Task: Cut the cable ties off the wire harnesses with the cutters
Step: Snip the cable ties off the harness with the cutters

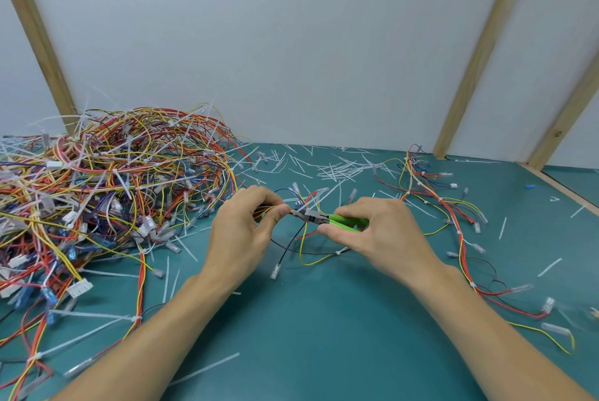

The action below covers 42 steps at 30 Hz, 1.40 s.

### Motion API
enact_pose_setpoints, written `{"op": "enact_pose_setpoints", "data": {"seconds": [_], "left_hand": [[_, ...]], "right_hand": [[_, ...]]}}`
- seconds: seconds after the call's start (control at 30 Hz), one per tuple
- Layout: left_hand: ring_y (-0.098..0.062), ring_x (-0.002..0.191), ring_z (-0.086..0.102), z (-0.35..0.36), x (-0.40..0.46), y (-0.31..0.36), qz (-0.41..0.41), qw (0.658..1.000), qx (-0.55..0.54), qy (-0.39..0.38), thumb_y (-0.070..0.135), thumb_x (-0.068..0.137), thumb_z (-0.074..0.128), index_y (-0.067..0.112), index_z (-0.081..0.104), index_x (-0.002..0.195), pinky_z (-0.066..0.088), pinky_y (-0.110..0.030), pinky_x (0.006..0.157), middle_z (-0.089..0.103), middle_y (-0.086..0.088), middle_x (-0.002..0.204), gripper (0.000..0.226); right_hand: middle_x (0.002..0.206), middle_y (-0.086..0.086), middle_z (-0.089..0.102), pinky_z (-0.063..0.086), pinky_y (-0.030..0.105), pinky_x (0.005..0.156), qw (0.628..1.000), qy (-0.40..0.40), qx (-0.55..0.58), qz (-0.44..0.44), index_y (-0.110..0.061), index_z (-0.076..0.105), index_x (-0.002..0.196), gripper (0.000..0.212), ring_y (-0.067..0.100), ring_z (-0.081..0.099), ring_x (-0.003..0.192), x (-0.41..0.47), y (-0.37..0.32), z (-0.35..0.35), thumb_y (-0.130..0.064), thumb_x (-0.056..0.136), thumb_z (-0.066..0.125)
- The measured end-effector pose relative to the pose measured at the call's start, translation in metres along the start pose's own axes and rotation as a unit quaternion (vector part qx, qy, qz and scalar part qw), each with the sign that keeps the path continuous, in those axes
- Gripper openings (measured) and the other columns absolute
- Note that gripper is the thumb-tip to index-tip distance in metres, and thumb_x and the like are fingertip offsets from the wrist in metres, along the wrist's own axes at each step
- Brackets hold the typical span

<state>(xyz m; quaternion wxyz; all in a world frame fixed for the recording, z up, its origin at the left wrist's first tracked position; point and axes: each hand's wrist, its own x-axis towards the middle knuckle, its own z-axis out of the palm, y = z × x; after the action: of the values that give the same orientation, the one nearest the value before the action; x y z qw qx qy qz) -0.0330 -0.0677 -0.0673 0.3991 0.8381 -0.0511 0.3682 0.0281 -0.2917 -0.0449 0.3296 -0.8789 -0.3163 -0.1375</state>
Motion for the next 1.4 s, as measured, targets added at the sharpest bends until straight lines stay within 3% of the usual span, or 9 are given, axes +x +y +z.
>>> {"op": "enact_pose_setpoints", "data": {"seconds": [0.47,0.6,0.7,0.83,0.9,0.97,1.07,1.2,1.4], "left_hand": [[-0.011,0.076,0.058,0.001,0.000,-0.001,0.009,1.000,0.011,-0.004,0.019,0.090,0.074,0.020,0.069,0.084,0.046,-0.028,0.069,0.063,0.014,0.079,0.008],[-0.011,0.075,0.059,0.001,0.001,-0.002,-0.029,1.000,-0.007,0.005,0.019,0.093,0.071,0.019,0.068,0.085,0.044,-0.022,0.069,0.065,0.012,0.079,0.009],[-0.006,0.066,0.052,0.001,0.002,-0.003,-0.072,0.996,-0.051,-0.005,0.018,0.095,0.068,0.019,0.067,0.083,0.038,-0.017,0.063,0.061,0.015,0.070,0.012],[-0.013,0.067,0.054,-0.001,0.006,-0.005,-0.125,0.978,-0.161,-0.034,0.018,0.098,0.062,0.014,0.067,0.085,0.042,-0.029,0.067,0.064,-0.003,0.069,0.015],[-0.019,0.072,0.056,-0.001,0.007,-0.005,-0.131,0.972,-0.191,-0.046,0.019,0.100,0.059,0.010,0.068,0.087,0.043,-0.032,0.071,0.069,-0.011,0.075,0.018],[-0.018,0.076,0.059,0.000,0.007,-0.004,-0.135,0.965,-0.217,-0.058,0.020,0.099,0.058,0.007,0.067,0.088,0.045,-0.030,0.075,0.071,-0.008,0.078,0.019],[-0.010,0.080,0.068,0.001,0.007,-0.001,-0.133,0.954,-0.258,-0.067,0.023,0.094,0.060,0.008,0.065,0.090,0.049,-0.016,0.078,0.074,-0.005,0.081,0.016],[-0.012,0.077,0.071,0.002,0.008,0.000,-0.144,0.946,-0.287,-0.048,0.022,0.092,0.061,0.005,0.065,0.091,0.050,-0.015,0.074,0.075,-0.008,0.083,0.018],[-0.015,0.058,0.065,0.000,0.010,0.005,-0.193,0.940,-0.280,-0.003,0.020,0.108,0.040,0.001,0.068,0.088,0.051,-0.017,0.059,0.074,-0.008,0.069,0.040]], "right_hand": [[0.067,-0.002,0.062,0.044,0.036,0.061,0.999,0.015,-0.036,0.004,-0.029,0.073,0.079,0.045,0.017,0.051,0.067,-0.001,0.002,0.000,-0.072,0.079,0.060],[0.064,-0.009,0.062,0.041,0.033,0.062,0.991,0.086,0.070,0.075,-0.024,0.070,0.076,0.040,0.010,0.053,0.062,0.002,0.004,0.004,-0.062,0.090,0.067],[0.068,-0.011,0.068,0.043,0.027,0.063,0.967,0.111,0.180,0.140,-0.022,0.068,0.077,0.047,0.004,0.054,0.059,0.006,0.004,0.002,-0.065,0.091,0.058],[0.068,-0.016,0.068,0.041,0.019,0.058,0.950,0.094,0.252,0.159,-0.017,0.065,0.087,0.036,0.007,0.056,0.059,0.004,0.002,0.005,-0.052,0.091,0.071],[0.088,-0.017,0.076,0.045,0.020,0.068,0.952,0.077,0.255,0.149,-0.021,0.061,0.089,0.023,0.007,0.067,0.074,0.003,0.002,0.008,-0.032,0.088,0.081],[0.098,-0.017,0.078,0.045,0.025,0.072,0.957,0.053,0.250,0.136,-0.022,0.057,0.089,0.024,0.002,0.066,0.074,0.002,0.002,0.011,-0.021,0.087,0.081],[0.091,-0.015,0.077,0.049,0.030,0.074,0.961,0.020,0.239,0.137,-0.020,0.060,0.091,0.021,0.004,0.065,0.074,0.002,0.001,0.014,-0.023,0.088,0.081],[0.081,-0.011,0.073,0.051,0.034,0.080,0.961,-0.010,0.241,0.137,-0.018,0.060,0.090,0.022,0.010,0.063,0.076,0.000,0.000,0.016,-0.021,0.088,0.082],[0.075,-0.010,0.066,0.044,0.012,0.068,0.953,0.031,0.276,0.120,-0.010,0.059,0.089,0.018,0.002,0.064,0.069,0.001,0.002,0.014,-0.009,0.091,0.077]]}}
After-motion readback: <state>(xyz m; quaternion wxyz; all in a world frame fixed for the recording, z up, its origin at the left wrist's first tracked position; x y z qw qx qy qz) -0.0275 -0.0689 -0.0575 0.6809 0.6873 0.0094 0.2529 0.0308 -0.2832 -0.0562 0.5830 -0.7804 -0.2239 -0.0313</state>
